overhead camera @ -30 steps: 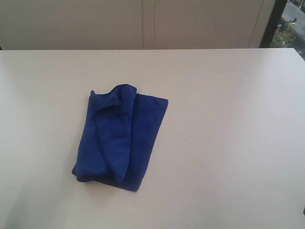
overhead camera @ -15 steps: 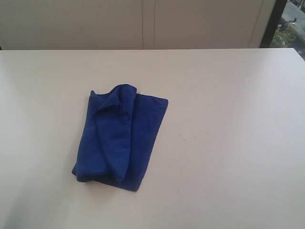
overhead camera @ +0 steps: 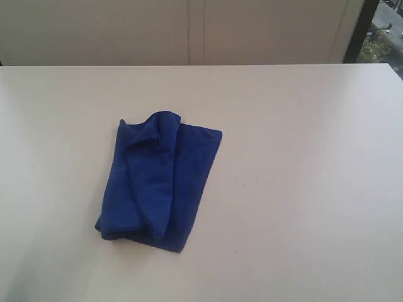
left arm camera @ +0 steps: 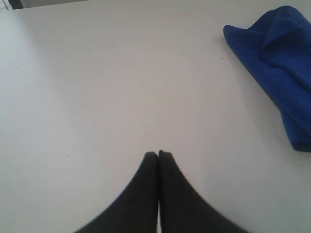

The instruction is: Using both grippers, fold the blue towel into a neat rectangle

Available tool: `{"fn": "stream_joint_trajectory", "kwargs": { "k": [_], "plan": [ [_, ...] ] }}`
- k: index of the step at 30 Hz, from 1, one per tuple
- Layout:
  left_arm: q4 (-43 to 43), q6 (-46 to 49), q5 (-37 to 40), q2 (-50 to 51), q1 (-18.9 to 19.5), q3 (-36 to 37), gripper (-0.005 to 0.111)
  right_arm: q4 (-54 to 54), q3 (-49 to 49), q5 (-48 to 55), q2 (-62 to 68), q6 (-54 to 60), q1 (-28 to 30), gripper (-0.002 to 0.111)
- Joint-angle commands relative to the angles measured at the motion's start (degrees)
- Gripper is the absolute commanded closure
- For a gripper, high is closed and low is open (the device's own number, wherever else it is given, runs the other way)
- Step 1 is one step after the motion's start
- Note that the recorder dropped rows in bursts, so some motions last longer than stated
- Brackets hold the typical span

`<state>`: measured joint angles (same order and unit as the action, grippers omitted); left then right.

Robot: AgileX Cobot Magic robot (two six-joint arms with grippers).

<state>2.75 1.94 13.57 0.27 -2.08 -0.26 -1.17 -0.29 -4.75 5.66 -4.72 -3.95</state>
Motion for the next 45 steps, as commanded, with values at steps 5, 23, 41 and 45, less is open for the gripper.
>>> {"fn": "stream_joint_trajectory", "kwargs": {
  "k": [5, 23, 41, 45],
  "plan": [
    [0.05, -0.5, 0.01, -0.27, 0.27, 0.26, 0.107, 0.28, 0.29, -3.05, -0.17, -3.54, 0.46, 0.108],
    [0.05, -0.5, 0.01, -0.27, 0.27, 0.26, 0.107, 0.28, -23.59, 21.71, 17.92, -5.43, 0.46, 0.108],
    [0.05, -0.5, 0.01, -0.27, 0.27, 0.26, 0.107, 10.96, -40.23, 26.51, 59.8, -6.5, 0.46, 0.108],
    [0.05, -0.5, 0.01, -0.27, 0.27, 0.26, 0.107, 14.49, -41.77, 26.72, 68.04, -5.11, -1.2, 0.108]
  ]
}}
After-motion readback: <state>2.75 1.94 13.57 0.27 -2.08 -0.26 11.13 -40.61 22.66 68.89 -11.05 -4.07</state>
